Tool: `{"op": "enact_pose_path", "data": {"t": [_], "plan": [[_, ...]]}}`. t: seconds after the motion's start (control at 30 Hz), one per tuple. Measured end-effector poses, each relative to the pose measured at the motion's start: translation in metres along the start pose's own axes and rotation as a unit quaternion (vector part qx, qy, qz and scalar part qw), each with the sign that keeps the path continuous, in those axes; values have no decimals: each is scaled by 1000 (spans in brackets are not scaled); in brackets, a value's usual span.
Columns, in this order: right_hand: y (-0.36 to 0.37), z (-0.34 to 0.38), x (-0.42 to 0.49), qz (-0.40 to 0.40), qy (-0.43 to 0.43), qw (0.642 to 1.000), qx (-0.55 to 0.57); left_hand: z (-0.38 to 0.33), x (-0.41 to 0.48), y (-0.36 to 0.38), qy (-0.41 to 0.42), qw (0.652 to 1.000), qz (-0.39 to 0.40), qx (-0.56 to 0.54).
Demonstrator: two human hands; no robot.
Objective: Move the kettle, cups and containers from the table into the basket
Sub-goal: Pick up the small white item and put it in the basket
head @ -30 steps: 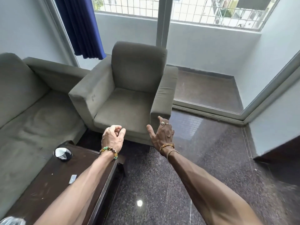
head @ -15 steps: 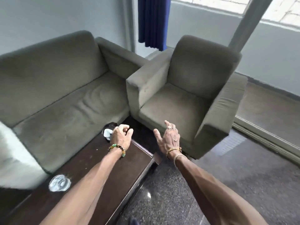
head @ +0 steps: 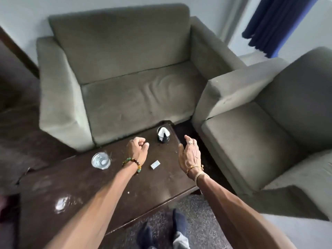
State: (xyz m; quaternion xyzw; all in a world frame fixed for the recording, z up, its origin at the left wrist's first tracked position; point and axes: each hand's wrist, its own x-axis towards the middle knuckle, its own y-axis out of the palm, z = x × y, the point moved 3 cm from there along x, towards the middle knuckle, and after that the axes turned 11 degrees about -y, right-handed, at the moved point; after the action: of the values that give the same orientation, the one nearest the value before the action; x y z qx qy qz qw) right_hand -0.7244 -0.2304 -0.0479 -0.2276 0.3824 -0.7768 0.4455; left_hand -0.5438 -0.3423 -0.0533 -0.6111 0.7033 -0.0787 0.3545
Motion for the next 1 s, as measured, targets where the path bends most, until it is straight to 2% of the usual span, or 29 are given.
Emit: {"op": "enact_pose_path", "data": {"t": [0.17, 0.4, 0.6, 0.77, 0.9, 1.0], "plan": [[79, -16, 3, 132, -47, 990, -11, 85, 14, 23, -117, 990, -32, -66], [142, -37, 18, 219, -61, 974, -19, 163, 31, 58, -212, 974, -30, -80], [180, -60, 45, 239, -52, 970, -16, 185, 55, 91, -243, 967, -12, -73], [224, -94, 50, 291, -23, 956, -26, 202, 75, 134, -271, 960, 14, -61], [261, -114, 46, 330, -8, 944, -20, 212, 86, 160, -265, 963, 44, 17], [277, -121, 45, 335, 7, 942, -16, 217, 90, 169, -274, 960, 44, 37]]}}
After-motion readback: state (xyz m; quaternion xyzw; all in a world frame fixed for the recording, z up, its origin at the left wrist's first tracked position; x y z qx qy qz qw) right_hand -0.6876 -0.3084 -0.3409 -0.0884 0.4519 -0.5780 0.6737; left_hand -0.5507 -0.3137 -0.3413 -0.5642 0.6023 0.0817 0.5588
